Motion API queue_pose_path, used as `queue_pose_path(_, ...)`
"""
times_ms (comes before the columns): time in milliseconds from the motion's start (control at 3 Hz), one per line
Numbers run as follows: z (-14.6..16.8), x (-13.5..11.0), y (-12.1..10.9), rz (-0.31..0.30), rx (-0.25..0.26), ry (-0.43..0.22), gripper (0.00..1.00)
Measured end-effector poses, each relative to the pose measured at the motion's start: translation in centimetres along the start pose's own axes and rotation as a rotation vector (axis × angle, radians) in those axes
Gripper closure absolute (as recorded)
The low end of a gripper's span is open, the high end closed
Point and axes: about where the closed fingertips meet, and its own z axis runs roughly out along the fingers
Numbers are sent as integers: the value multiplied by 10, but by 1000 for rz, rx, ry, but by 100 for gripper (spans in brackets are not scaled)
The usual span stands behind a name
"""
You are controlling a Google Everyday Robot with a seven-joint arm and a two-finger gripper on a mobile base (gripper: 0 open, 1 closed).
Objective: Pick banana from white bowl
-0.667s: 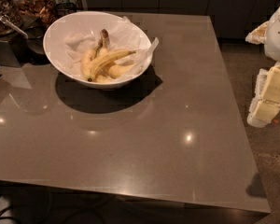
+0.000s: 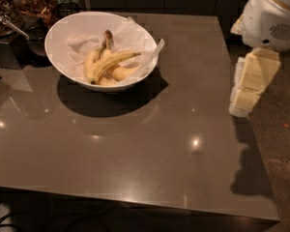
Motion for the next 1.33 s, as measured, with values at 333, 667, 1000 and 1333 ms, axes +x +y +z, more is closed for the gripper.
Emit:
queue_pose_path(333, 8, -45, -15, -56, -32, 40, 0)
queue_pose_path(667, 18, -91, -33, -135, -43, 24, 0)
queue_pose_path(1000, 18, -103, -39, -144, -15, -3, 0)
queue_pose_path(1333, 25, -130, -57, -189, 3, -33, 0)
